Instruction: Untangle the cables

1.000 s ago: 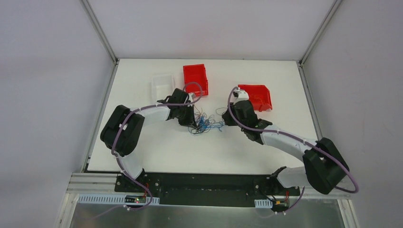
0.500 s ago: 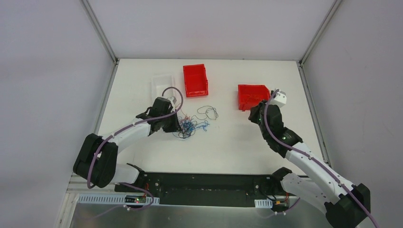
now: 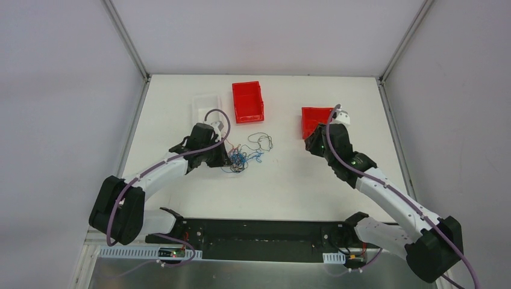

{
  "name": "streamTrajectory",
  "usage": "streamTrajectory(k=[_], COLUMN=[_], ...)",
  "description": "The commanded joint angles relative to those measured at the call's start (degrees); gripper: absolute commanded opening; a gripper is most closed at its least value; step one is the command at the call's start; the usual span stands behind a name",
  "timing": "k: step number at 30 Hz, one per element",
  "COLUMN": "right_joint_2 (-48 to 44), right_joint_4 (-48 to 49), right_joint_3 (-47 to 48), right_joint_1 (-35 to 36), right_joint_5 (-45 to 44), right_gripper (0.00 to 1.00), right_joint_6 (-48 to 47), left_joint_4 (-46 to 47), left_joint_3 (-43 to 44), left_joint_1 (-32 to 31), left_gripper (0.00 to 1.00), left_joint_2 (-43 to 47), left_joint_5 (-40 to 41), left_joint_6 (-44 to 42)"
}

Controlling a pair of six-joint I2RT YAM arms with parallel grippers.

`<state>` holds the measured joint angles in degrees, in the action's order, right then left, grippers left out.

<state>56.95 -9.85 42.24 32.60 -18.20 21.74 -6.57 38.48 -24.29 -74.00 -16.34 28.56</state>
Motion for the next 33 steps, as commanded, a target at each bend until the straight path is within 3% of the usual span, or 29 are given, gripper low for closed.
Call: streamTrajectory(k=[1,3,4,9,15,16,17,18,23,30,33], right_joint_2=[4.0,7.0,9.0,20.0,32.1,34.5,37.5,39.6,49.2,61.1,63.9], right_joint_4=[0.1,-0.6,-1.6,-7.1,-6.7,-6.9,-7.2,-7.2,-10.4,-18.7,-20.0], right_joint_3=[4.1,5.1,6.0,12.5,21.0,22.9,25.2,27.0,35.4,46.6,48.8], right_joint_1=[-0.1,0.0,0.0,0.2,5.1,5.7,6.3,6.8,8.2,10.0,10.6], right_joint_5=[4.8,5.9,5.7,4.4,4.2,4.7,5.4,6.1,6.1,-1.4,-3.5], right_gripper=[0.46,0.64,0.67,0.71,0.75,0.79,0.92,0.98,0.99,0.99,0.89], right_joint_6=[1.0,1.5,2.1,5.9,6.3,5.8,5.0,4.4,0.9,-1.8,-2.9], left_joint_4=[1.7,2.0,2.0,2.0,2.1,2.1,2.0,1.8,1.6,1.1,0.9], left_joint_3=[-1.4,-2.0,-2.2,-2.6,-3.0,-3.0,-3.0,-3.0,-2.7,-2.4,-2.4], left_joint_1=[0.2,0.2,0.2,0.2,0.2,0.2,0.2,0.2,0.2,0.2,0.2], left_gripper=[0.00,0.00,0.00,0.00,0.00,0.00,0.00,0.00,0.00,0.00,0.00], left_joint_2=[2.7,3.2,3.3,4.0,4.5,4.6,4.5,4.4,4.1,2.9,2.7], left_joint_5=[-1.7,-1.8,-1.4,-0.9,-1.0,-0.9,-0.6,-0.4,-0.9,-1.2,-1.2], left_joint_6=[0.3,0.5,0.6,0.7,0.6,0.6,0.8,1.0,1.5,1.5,1.4])
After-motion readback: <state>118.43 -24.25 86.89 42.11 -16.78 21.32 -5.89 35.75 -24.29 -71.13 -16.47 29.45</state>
